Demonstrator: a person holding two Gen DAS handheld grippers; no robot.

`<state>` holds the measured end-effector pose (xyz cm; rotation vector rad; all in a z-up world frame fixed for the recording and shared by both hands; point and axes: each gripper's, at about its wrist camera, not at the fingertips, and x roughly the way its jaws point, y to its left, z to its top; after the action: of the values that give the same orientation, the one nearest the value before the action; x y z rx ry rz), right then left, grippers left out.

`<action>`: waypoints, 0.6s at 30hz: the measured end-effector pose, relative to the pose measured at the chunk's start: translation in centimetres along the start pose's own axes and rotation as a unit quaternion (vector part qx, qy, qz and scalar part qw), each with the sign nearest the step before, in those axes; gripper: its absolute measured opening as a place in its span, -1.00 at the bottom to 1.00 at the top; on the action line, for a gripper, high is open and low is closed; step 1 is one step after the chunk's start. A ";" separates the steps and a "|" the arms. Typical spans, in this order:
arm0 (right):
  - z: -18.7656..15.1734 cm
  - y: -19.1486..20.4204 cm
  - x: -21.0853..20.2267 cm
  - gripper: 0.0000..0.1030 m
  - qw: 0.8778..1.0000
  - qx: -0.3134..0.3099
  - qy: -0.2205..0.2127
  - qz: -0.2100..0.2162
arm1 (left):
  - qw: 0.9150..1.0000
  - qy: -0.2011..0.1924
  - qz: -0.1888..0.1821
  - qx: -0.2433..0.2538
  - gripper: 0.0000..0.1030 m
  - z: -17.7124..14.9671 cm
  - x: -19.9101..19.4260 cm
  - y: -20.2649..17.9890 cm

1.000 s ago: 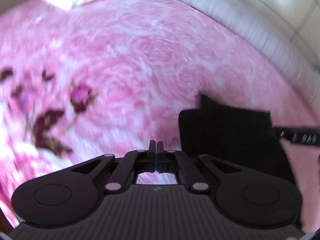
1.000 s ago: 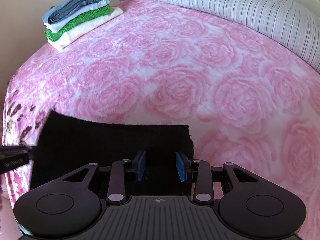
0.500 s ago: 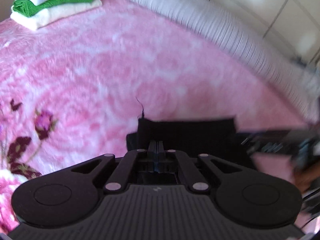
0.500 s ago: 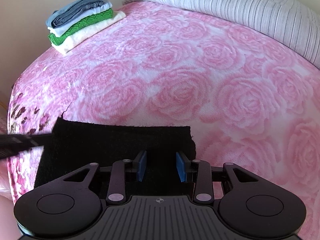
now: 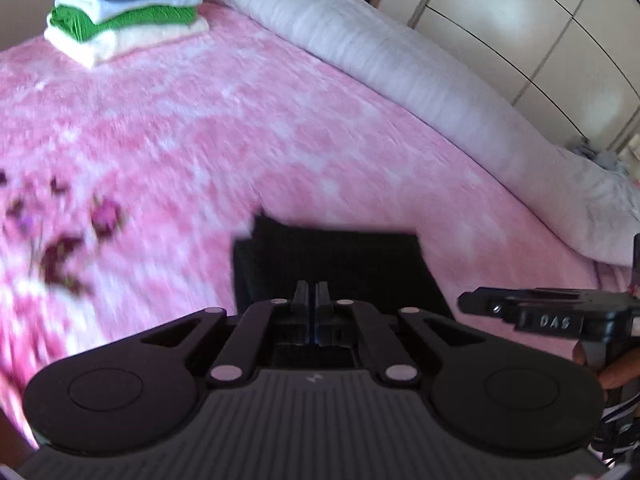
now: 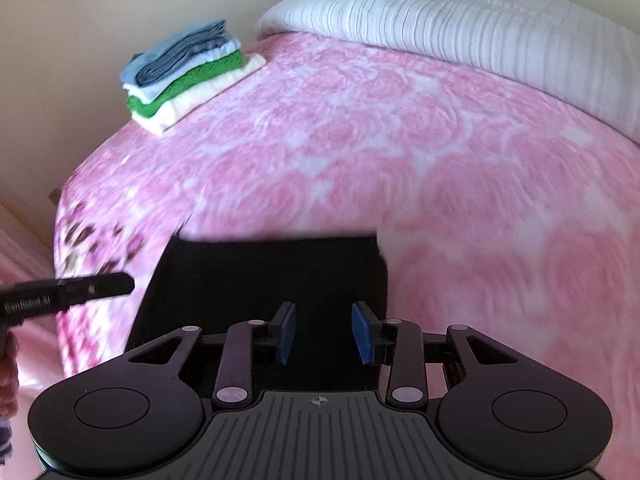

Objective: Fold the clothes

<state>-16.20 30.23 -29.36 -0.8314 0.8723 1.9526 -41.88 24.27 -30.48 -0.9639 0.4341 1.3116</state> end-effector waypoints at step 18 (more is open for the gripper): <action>-4.8 3.0 -2.8 -0.20 0.992 -0.005 0.113 -0.052 | 0.976 0.145 0.161 0.008 -0.48 -3.4 -1.7 -5.2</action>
<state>-16.47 23.92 -28.91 -1.0981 0.9321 1.7965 -36.63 20.77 -29.30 -1.1088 0.8524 1.4587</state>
